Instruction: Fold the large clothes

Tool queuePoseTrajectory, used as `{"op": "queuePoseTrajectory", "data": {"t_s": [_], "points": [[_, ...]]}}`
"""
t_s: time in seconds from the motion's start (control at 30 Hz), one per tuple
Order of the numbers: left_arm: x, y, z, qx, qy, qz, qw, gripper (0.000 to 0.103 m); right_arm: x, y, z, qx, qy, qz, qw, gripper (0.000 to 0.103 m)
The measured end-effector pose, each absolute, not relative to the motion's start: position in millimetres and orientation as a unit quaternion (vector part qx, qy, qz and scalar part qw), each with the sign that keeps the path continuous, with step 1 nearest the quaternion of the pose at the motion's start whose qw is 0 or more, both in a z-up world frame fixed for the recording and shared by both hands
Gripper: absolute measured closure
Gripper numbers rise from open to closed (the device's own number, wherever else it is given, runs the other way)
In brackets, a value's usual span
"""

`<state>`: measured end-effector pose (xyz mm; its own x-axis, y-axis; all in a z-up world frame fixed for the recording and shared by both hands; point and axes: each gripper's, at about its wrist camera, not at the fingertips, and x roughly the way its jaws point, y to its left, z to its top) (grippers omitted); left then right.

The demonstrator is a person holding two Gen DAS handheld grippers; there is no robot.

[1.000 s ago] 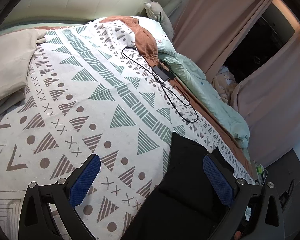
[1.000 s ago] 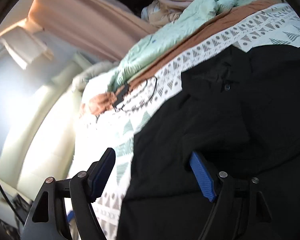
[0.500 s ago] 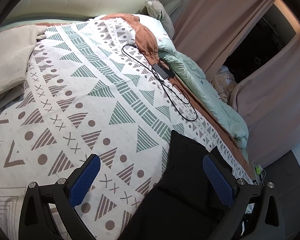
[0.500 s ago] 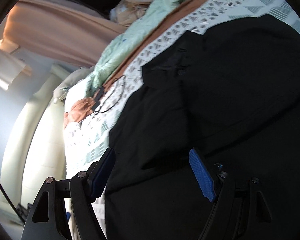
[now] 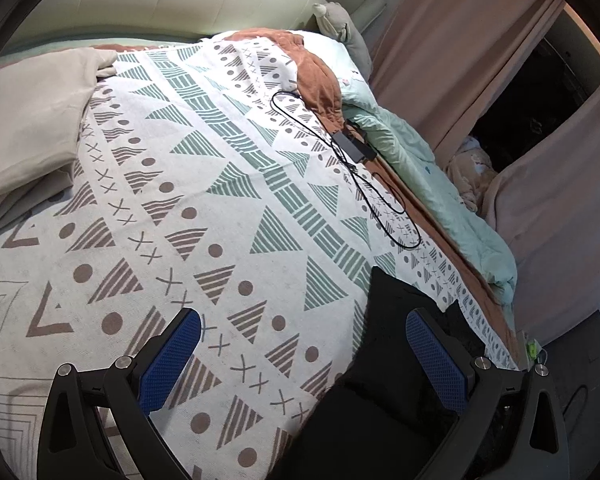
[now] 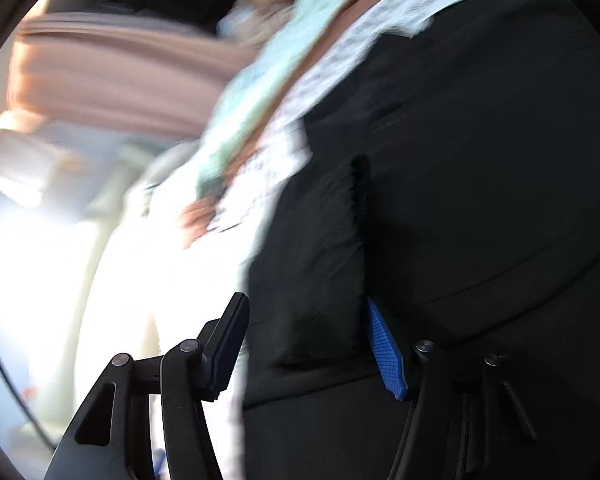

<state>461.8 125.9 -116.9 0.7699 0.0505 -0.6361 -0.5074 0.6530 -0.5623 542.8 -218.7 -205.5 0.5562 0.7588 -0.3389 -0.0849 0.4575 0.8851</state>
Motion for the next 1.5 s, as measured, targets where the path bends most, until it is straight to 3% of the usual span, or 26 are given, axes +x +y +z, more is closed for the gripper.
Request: {"op": "queuePoseTrajectory", "data": {"t_s": [0.03, 0.43, 0.53, 0.63, 0.7, 0.87, 1.1, 1.5], "points": [[461, 127, -118, -0.387, 0.298, 0.164, 0.857, 0.001, 542, -210, -199, 0.433, 0.379, 0.296, 0.762, 0.063], [462, 108, -109, -0.363, 0.319, 0.161, 0.861, 0.001, 513, -199, -167, 0.352, 0.401, 0.249, 0.808, 0.064], [459, 95, -103, -0.354, 0.324, 0.147, 0.865, 0.001, 502, -218, -160, 0.351, 0.405, 0.219, 0.815, 0.059], [453, 83, -91, -0.344, 0.322, 0.132, 0.872, 0.001, 484, -235, -150, 0.344, 0.406, 0.184, 0.827, 0.038], [446, 78, -81, -0.34, 0.316, 0.125, 0.877, 0.001, 473, -245, -143, 0.342, 0.401, 0.173, 0.832, 0.033], [435, 63, -63, -0.339, 0.318, 0.102, 0.88, 0.0, 440, -278, -122, 0.338, 0.378, 0.15, 0.849, 0.006], [403, 40, -36, -0.321, 0.306, 0.08, 0.893, 0.0, 378, -327, -119, 0.363, 0.351, 0.104, 0.857, 0.005], [318, 21, -60, -0.317, 0.321, 0.051, 0.891, 0.001, 276, -369, -121, 0.338, 0.336, 0.043, 0.878, 0.005]]}}
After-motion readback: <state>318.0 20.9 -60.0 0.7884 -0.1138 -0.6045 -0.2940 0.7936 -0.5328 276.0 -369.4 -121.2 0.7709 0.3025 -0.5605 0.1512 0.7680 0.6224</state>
